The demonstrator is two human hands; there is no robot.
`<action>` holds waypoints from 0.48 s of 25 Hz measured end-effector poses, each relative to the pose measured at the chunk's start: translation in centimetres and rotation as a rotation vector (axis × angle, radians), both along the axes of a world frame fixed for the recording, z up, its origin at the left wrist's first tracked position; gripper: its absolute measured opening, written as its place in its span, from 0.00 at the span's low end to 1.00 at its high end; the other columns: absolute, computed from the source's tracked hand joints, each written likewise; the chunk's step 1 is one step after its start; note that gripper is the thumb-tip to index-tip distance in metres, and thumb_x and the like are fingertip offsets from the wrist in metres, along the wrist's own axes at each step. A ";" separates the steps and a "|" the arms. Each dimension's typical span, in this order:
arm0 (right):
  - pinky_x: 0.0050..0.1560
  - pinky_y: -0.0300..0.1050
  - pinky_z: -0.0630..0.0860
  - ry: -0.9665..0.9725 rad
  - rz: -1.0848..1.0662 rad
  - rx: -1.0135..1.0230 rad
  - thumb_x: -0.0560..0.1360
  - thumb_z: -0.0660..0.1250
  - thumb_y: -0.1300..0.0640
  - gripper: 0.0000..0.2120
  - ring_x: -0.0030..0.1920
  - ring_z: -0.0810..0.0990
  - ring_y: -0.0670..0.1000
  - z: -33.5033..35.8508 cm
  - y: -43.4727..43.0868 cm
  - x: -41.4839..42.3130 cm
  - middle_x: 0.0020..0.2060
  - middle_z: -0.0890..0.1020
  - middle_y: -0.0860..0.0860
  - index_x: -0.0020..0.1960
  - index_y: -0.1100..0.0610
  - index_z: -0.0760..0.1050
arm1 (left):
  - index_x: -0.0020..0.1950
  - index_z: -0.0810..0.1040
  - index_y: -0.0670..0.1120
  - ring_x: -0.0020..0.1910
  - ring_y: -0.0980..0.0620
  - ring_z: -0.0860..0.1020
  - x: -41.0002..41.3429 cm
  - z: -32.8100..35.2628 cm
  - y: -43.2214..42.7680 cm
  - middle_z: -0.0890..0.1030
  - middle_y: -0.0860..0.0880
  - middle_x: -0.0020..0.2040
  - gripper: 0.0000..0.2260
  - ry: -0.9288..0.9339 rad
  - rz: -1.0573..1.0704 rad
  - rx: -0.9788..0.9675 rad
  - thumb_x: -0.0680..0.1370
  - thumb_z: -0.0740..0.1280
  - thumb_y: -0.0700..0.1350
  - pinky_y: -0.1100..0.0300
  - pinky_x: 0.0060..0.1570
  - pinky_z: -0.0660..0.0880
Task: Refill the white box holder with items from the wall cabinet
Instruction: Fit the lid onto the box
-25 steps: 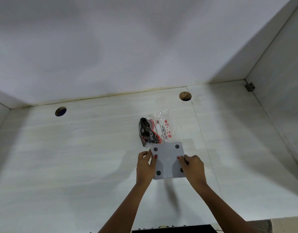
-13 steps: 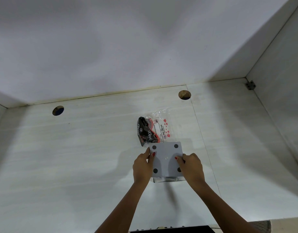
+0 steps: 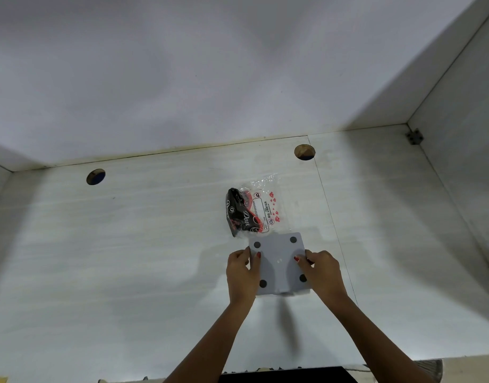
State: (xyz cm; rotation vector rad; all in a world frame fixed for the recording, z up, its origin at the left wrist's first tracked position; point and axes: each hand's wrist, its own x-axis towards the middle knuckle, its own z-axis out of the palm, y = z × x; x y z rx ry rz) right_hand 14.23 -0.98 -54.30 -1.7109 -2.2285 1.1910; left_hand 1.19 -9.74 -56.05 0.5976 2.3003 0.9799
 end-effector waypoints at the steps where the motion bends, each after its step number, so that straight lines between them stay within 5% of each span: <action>1: 0.25 0.30 0.66 -0.004 0.001 -0.003 0.78 0.58 0.55 0.15 0.27 0.70 0.41 0.1 0.1 0.0 0.35 0.80 0.56 0.52 0.64 0.78 | 0.58 0.76 0.41 0.51 0.49 0.75 0.1 0.2 0.0 0.76 0.43 0.58 0.15 -0.006 0.012 0.019 0.78 0.61 0.49 0.64 0.49 0.71; 5: 0.29 0.28 0.64 -0.009 0.010 -0.039 0.78 0.57 0.54 0.16 0.30 0.73 0.44 0.8 0.2 -0.4 0.42 0.83 0.58 0.51 0.64 0.78 | 0.57 0.76 0.39 0.54 0.48 0.75 0.0 0.9 0.2 0.76 0.44 0.56 0.15 -0.033 0.053 0.065 0.78 0.61 0.49 0.68 0.44 0.72; 8: 0.33 0.30 0.66 0.014 -0.011 -0.061 0.78 0.58 0.54 0.14 0.38 0.75 0.51 0.7 0.1 -0.1 0.43 0.82 0.57 0.52 0.63 0.77 | 0.58 0.75 0.41 0.54 0.49 0.74 0.2 1.0 0.0 0.75 0.44 0.57 0.15 -0.108 0.034 0.069 0.78 0.60 0.50 0.58 0.52 0.75; 12: 0.39 0.37 0.70 -0.020 0.005 -0.097 0.77 0.59 0.54 0.14 0.41 0.74 0.52 0.4 0.2 0.6 0.46 0.82 0.58 0.51 0.64 0.77 | 0.62 0.74 0.44 0.59 0.48 0.73 0.5 0.7 -0.7 0.73 0.44 0.62 0.15 -0.156 0.018 0.056 0.77 0.62 0.48 0.59 0.56 0.73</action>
